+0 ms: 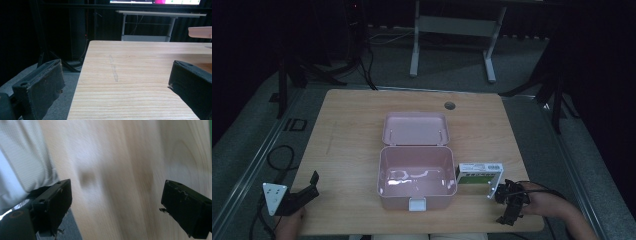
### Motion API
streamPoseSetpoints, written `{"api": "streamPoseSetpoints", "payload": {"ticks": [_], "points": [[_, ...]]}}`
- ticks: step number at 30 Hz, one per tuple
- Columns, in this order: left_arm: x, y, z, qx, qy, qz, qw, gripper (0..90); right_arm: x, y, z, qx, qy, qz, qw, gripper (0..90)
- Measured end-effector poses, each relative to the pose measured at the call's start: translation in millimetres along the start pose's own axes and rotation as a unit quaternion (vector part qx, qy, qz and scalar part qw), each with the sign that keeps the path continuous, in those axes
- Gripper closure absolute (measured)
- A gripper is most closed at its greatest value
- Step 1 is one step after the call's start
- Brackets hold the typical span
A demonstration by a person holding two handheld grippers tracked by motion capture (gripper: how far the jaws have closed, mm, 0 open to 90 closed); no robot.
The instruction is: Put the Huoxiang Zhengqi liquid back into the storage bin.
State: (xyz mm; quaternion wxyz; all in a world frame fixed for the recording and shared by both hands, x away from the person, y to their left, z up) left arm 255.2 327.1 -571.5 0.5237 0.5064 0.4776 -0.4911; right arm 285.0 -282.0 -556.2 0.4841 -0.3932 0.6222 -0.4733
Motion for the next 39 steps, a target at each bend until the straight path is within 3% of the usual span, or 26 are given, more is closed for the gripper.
{"api": "streamPoseSetpoints", "payload": {"ticks": [7,9,11,14,25,30,39], "points": [[0.0,0.1,-0.3,0.001,-0.001,-0.001,1.0,0.4,-21.1,0.1,-4.2,-0.011,-0.032,-0.019,0.9992,10.3],[0.0,0.0,-0.4,0.001,-0.002,-0.001,1.0,0.4,-26.0,-0.3,-5.9,-0.019,-0.041,-0.024,0.9987,18.5],[0.0,0.0,-0.4,0.001,-0.002,-0.001,1.0,0.4,-30.7,0.2,-7.2,-0.027,-0.052,-0.031,0.9978,18.0],[0.0,0.2,-0.4,0.001,-0.002,-0.001,1.0,0.4,-38.7,0.9,-8.1,-0.021,-0.069,-0.041,0.9966,17.9],[0.0,0.0,-0.4,0.002,-0.001,-0.001,1.0,0.4,-57.8,2.5,-13.1,-0.029,-0.099,-0.072,0.9921,17.1],[0.0,0.0,-0.5,0.003,-0.002,-0.001,1.0,0.4,-61.6,2.4,-15.3,-0.03,-0.108,-0.082,0.9904,17.5],[0.0,0.2,-0.5,0.002,-0.002,-0.001,1.0,0.4,-65.4,-5.4,-16.0,-0.033,-0.105,-0.074,0.9911,17.6]]}}
Point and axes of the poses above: each handheld gripper's, and its own axes: y roughly forward along the jaws, x roughly out of its underside, z roughly to its right, the point moved 5 cm from there along y, roughly forward along the jaws, and after that the axes turned 10 degrees about z, right-handed, at the moved point
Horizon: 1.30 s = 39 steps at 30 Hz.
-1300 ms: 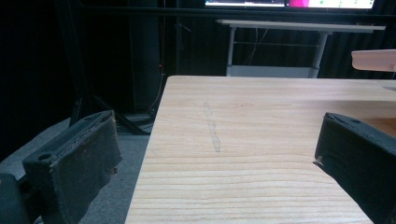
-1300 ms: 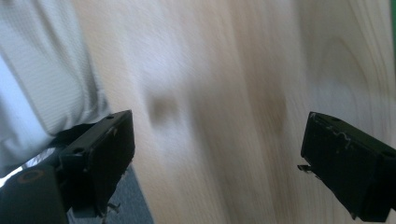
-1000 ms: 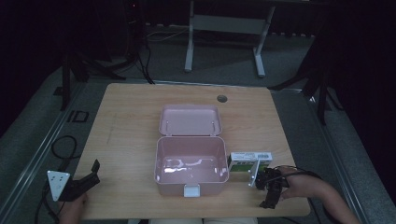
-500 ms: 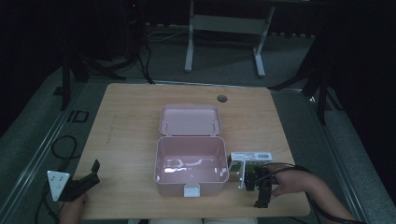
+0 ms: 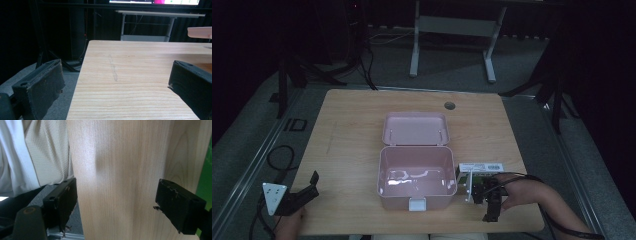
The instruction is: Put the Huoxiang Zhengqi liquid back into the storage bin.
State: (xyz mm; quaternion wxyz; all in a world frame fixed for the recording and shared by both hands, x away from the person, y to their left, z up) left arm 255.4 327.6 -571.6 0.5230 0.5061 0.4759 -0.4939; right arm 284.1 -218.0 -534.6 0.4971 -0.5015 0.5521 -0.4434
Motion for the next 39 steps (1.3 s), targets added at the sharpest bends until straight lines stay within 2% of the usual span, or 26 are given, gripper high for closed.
{"api": "streamPoseSetpoints", "payload": {"ticks": [3,22,29,39], "points": [[0.0,-0.1,0.0,0.0,0.0,0.0,1.0,0.4,-1.8,-7.6,-1.1,-0.004,-0.006,0.003,1.0,20.5],[0.0,0.0,-0.1,-0.002,-0.001,0.0,1.0,0.4,-7.8,-50.8,6.9,0.022,-0.019,0.004,0.9996,22.5],[0.1,0.2,-0.1,-0.001,-0.001,-0.001,1.0,0.4,-7.1,-70.5,21.1,0.035,-0.018,0.012,0.9991,23.0],[0.1,0.4,-0.1,0.0,-0.002,-0.002,1.0,0.4,-6.7,-81.0,47.9,0.046,-0.002,0.006,0.9989,25.0]]}}
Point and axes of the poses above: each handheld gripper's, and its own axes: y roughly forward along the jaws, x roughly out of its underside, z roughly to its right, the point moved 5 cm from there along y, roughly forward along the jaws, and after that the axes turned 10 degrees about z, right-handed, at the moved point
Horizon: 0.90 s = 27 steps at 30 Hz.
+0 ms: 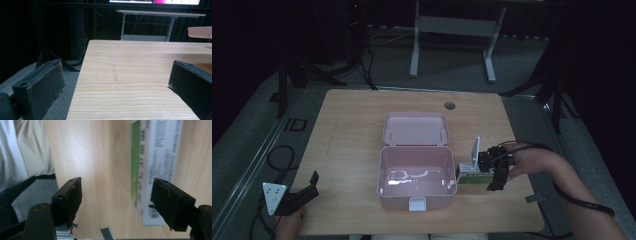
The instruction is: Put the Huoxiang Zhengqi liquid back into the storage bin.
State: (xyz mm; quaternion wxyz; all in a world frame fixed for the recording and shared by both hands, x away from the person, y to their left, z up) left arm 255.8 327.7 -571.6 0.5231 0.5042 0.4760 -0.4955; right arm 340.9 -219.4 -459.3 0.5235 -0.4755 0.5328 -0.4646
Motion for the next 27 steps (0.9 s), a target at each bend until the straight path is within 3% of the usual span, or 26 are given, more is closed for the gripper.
{"api": "streamPoseSetpoints", "payload": {"ticks": [12,27], "points": [[0.0,0.1,0.1,0.002,0.0,-0.001,1.0,0.4,-0.1,10.2,25.7,0.017,0.013,-0.003,0.9998,27.6],[0.0,0.1,0.1,0.003,-0.001,-0.001,1.0,0.4,2.7,30.3,45.0,0.002,0.03,-0.004,0.9995,32.5]]}}
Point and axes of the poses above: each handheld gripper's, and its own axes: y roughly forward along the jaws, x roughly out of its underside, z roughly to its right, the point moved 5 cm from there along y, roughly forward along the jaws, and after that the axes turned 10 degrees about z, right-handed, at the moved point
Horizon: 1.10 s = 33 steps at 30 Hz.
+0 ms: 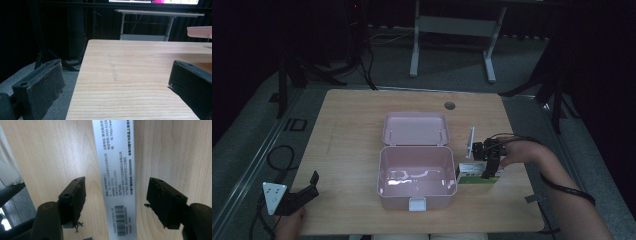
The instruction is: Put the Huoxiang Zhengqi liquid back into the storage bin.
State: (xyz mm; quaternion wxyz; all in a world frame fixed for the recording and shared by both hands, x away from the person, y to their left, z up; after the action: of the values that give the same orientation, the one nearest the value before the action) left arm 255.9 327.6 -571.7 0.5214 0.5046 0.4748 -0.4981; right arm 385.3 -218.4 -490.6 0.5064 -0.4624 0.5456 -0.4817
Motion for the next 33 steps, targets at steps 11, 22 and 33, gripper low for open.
{"api": "streamPoseSetpoints", "payload": {"ticks": [11,22,33], "points": [[0.1,0.2,0.0,-0.001,0.0,-0.001,1.0,0.4,-0.6,5.2,2.7,-0.012,-0.006,-0.007,0.9999,58.7],[0.1,0.3,-0.1,-0.001,-0.001,-0.002,1.0,0.4,-0.7,1.1,-1.3,-0.012,-0.013,-0.024,0.9996,62.0],[0.1,0.4,0.1,-0.001,0.0,-0.002,1.0,0.4,1.2,-15.4,-10.5,-0.03,0.002,-0.019,0.9994,62.1]]}}
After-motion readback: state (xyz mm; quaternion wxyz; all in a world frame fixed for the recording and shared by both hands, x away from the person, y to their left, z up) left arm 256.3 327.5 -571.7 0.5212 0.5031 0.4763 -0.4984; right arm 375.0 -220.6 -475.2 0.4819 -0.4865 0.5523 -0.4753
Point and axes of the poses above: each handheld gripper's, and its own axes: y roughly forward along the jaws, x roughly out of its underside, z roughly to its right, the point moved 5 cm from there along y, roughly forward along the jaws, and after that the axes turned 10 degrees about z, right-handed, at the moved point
